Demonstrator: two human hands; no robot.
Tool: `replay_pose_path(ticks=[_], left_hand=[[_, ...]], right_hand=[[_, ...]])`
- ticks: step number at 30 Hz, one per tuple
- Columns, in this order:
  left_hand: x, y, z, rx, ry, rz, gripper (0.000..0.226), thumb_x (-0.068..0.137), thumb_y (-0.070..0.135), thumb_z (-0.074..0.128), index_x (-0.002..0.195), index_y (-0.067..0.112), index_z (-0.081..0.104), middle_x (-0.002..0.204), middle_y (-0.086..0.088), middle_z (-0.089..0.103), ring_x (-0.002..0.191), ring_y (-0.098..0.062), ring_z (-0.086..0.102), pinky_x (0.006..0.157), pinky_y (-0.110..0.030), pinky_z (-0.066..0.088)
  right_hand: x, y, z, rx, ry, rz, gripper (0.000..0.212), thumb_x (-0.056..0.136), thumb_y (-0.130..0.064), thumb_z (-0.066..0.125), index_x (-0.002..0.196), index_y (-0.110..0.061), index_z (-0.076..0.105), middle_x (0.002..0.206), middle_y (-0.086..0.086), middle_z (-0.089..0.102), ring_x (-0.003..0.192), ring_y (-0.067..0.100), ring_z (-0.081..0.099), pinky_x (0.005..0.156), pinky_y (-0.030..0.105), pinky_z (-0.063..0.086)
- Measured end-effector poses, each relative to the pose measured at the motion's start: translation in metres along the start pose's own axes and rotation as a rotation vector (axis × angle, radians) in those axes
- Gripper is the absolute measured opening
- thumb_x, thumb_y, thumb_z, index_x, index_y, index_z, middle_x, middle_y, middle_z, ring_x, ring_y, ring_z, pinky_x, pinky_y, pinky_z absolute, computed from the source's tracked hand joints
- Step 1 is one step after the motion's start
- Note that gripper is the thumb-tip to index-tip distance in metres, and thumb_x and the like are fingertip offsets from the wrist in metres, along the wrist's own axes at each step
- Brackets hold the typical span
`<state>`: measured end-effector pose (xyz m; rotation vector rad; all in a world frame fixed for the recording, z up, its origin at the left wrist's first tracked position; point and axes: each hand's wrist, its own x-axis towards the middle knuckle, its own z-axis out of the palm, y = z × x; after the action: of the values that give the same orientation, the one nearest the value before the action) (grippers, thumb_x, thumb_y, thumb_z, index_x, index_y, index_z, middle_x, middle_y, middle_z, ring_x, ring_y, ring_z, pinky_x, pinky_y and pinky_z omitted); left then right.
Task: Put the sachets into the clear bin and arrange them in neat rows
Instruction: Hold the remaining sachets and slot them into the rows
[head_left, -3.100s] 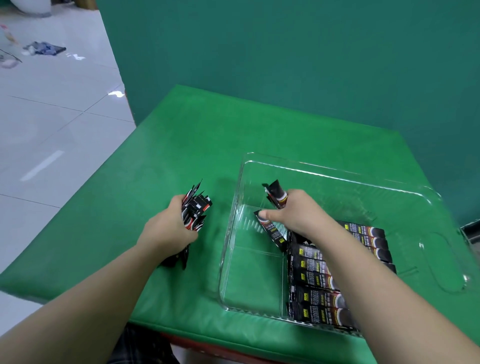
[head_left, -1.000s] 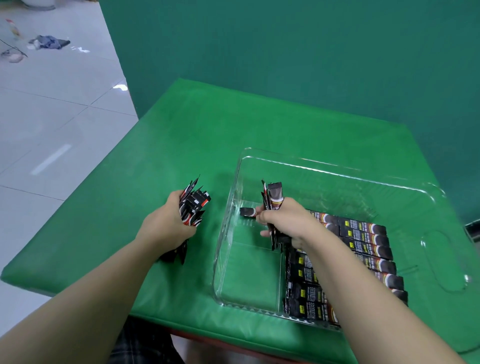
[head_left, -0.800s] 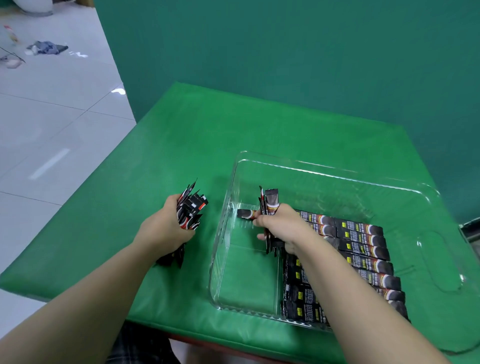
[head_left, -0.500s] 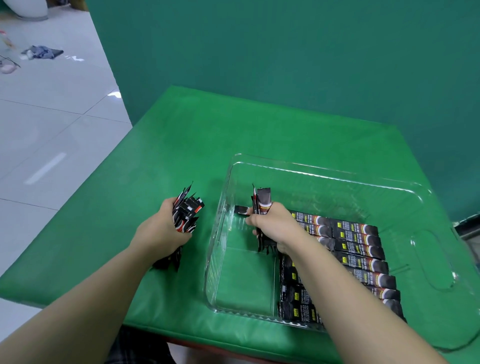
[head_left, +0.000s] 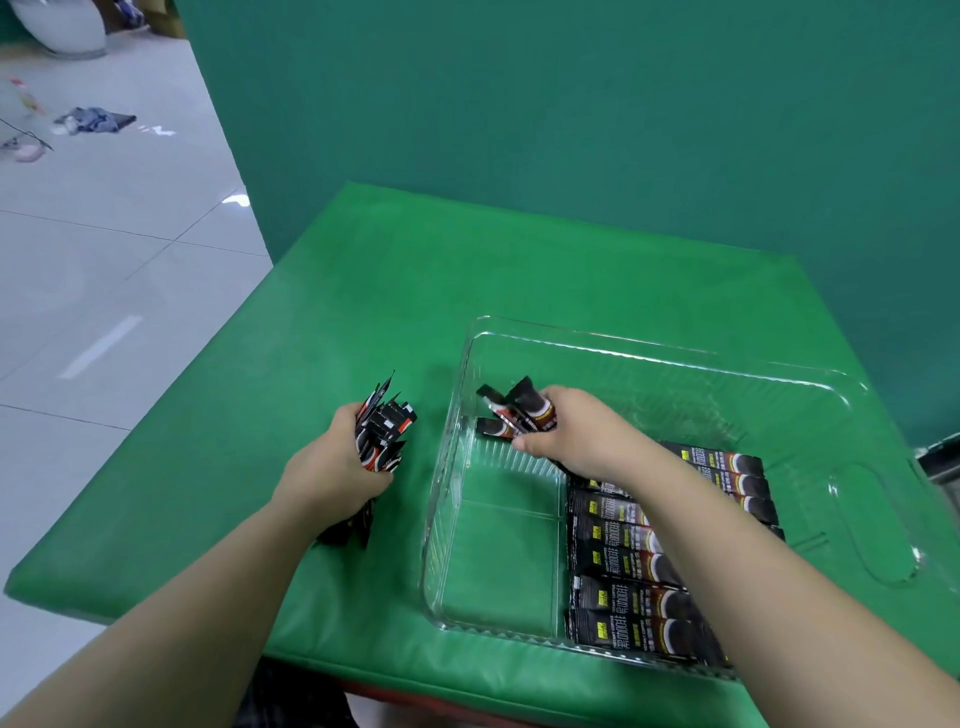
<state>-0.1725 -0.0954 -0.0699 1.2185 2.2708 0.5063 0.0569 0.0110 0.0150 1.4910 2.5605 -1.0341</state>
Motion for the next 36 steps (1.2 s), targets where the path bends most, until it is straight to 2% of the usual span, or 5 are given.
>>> replay_pose_path(ticks=[5,21,24,32,36], left_hand=[[-0.001,0.000,0.000,0.000,0.006,0.009,0.081,0.076,0.031,0.073,0.140,0.029,0.022,0.093,0.009,0.063,0.074,-0.019,0.063,0.067,-0.034,0.053],[0.000,-0.001,0.001,-0.012,0.004,0.000,0.078,0.075,0.030,0.071,0.137,0.032,0.023,0.087,0.012,0.063,0.074,-0.021,0.064,0.067,-0.034,0.054],[0.000,-0.002,0.001,-0.023,-0.002,0.002,0.079,0.074,0.030,0.072,0.137,0.033,0.023,0.088,0.012,0.063,0.074,-0.021,0.064,0.069,-0.037,0.055],[0.000,-0.002,0.001,-0.023,-0.001,0.004,0.079,0.075,0.030,0.072,0.137,0.032,0.023,0.090,0.010,0.063,0.075,-0.022,0.064,0.070,-0.038,0.056],[0.001,-0.003,0.001,-0.025,-0.001,0.003,0.079,0.074,0.030,0.072,0.137,0.032,0.024,0.089,0.010,0.064,0.075,-0.022,0.064,0.069,-0.038,0.056]], right_hand=[[0.008,-0.009,0.008,-0.289,0.001,0.002,0.039,0.081,-0.028,0.073,0.108,-0.005,0.057,0.100,0.012,0.062,0.081,0.023,0.050,0.066,0.027,0.035],[0.000,-0.012,-0.008,-0.208,0.113,0.020,0.053,0.081,-0.030,0.073,0.125,-0.008,0.053,0.118,0.013,0.063,0.088,0.024,0.059,0.067,0.028,0.042],[-0.007,-0.012,-0.011,-0.262,0.078,0.018,0.060,0.079,-0.032,0.074,0.130,-0.008,0.052,0.123,0.013,0.061,0.101,0.025,0.060,0.077,0.031,0.046],[-0.018,-0.018,0.010,-0.438,-0.128,0.002,0.037,0.078,-0.034,0.075,0.092,-0.011,0.049,0.083,0.005,0.049,0.083,0.023,0.048,0.066,0.027,0.033],[-0.019,-0.019,0.015,-0.418,-0.124,0.001,0.041,0.078,-0.034,0.074,0.102,-0.007,0.055,0.086,0.006,0.050,0.084,0.025,0.049,0.065,0.027,0.032]])
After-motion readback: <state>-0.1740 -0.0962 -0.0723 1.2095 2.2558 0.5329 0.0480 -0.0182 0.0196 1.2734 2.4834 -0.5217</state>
